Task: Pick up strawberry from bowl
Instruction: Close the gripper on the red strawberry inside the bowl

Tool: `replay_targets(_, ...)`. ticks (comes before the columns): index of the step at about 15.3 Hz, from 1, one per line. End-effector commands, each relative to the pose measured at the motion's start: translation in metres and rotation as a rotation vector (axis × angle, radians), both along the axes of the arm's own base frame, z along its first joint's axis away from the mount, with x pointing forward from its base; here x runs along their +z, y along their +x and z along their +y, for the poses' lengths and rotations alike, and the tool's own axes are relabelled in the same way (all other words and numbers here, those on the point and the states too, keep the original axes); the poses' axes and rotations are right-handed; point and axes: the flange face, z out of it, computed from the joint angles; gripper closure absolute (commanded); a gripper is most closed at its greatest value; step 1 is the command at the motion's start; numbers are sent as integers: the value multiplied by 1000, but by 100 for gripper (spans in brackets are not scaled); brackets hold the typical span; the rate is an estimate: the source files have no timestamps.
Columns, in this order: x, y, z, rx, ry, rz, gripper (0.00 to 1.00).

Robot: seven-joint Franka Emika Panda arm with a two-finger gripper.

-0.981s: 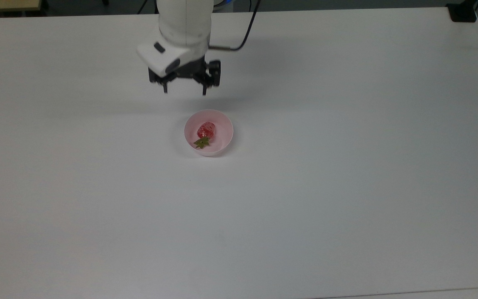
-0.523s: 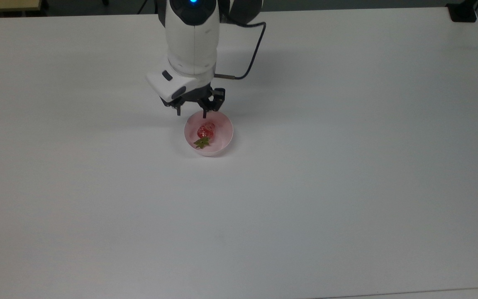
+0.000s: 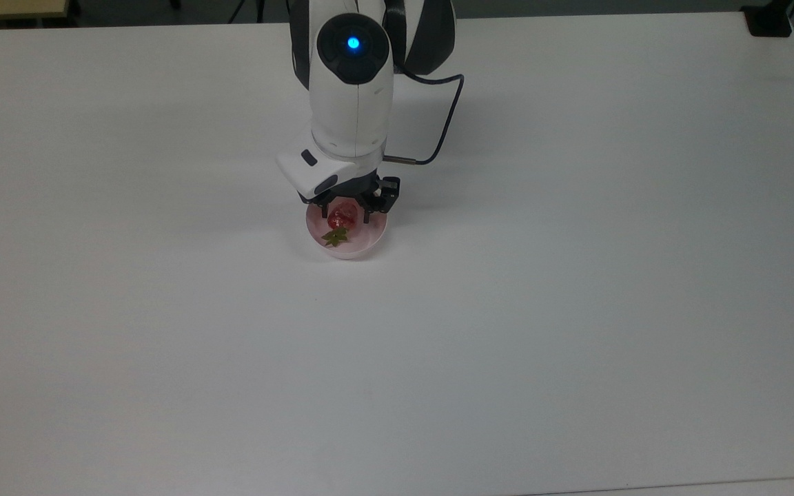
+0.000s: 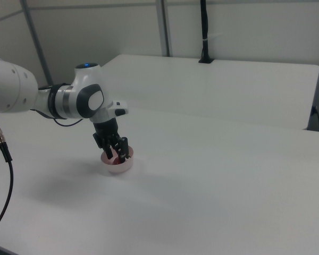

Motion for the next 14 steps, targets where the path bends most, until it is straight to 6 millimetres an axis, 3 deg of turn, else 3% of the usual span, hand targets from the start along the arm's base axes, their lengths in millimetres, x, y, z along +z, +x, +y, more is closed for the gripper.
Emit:
replay_targets(1,-10,8,5,-7,-1,-29,41)
replay_targets(4,-11,8,5,-5,-4,-29,61)
replay_targets(6,-8,8,4,-1,-4,-32,70)
replay_targets(8,2,8,-1,-5,-3,-43,71)
replay_targets(10,26,7,-5,-13,-2,-74,71)
replay_targets(14,79,-3,-43,-51,-18,-89,70)
